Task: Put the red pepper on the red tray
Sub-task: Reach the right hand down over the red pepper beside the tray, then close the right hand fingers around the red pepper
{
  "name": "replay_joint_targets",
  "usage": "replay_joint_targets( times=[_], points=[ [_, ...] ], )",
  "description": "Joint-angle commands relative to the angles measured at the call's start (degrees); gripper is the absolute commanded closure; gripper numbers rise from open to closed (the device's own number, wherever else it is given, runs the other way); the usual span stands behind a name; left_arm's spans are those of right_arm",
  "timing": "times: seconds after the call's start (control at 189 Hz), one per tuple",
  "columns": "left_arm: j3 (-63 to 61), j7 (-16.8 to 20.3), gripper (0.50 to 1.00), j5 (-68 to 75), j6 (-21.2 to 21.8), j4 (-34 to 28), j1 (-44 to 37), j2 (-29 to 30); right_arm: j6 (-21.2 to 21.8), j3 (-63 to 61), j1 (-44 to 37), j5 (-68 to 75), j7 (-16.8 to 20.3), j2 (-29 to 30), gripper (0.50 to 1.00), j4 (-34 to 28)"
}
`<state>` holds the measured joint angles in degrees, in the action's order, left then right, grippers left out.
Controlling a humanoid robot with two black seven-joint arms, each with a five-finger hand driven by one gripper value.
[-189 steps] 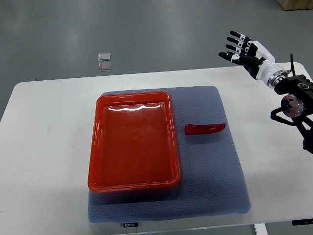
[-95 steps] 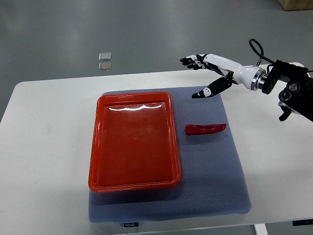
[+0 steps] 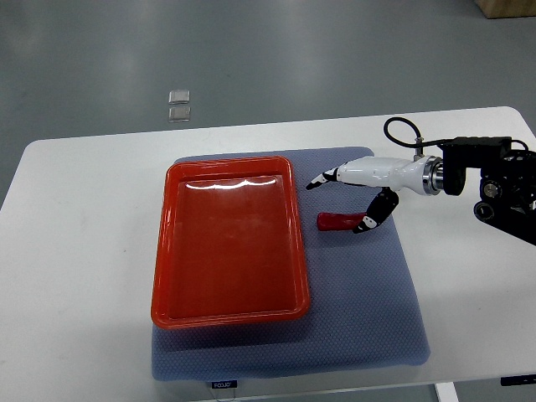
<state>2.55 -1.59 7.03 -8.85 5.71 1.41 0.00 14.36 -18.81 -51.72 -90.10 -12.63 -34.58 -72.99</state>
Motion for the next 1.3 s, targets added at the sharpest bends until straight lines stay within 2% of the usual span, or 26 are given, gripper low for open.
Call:
replay_joint_targets(
  times=[0.0,0.206,0.417,0.576,0.676,1.109,1.294],
  points=[
    [0.0,0.0,0.500,0.0,0.0,0.0,0.0,0.0,-1.2,0.7,0.1,-0.4,1.5,0.5,0.605,0.0],
    [0.0,0.0,0.500,0.0,0.0,0.0,0.0,0.0,-2.3,2.3,0.6,-1.5,3.3,1.8,0.628,0.4],
    [0.0,0.0,0.500,0.0,0.1,0.0,0.0,0.0,-2.8,3.3,1.3,-3.9,3.6,2.3,0.644,1.0],
    [0.0,0.0,0.500,0.0,0.0,0.0,0.0,0.0,-3.6,3.3,1.8,-4.0,5.2,3.2,0.699,1.7],
    [0.0,0.0,0.500,0.0,0.0,0.0,0.0,0.0,-3.7,3.3,2.1,-4.1,5.3,3.4,0.713,2.0],
    [0.0,0.0,0.500,0.0,0.0,0.0,0.0,0.0,-5.0,3.3,2.7,-6.0,6.5,4.6,0.738,3.7],
    [0.0,0.0,0.500,0.0,0.0,0.0,0.0,0.0,-5.0,3.4,2.7,-6.2,6.5,4.6,0.805,4.3]
  ],
)
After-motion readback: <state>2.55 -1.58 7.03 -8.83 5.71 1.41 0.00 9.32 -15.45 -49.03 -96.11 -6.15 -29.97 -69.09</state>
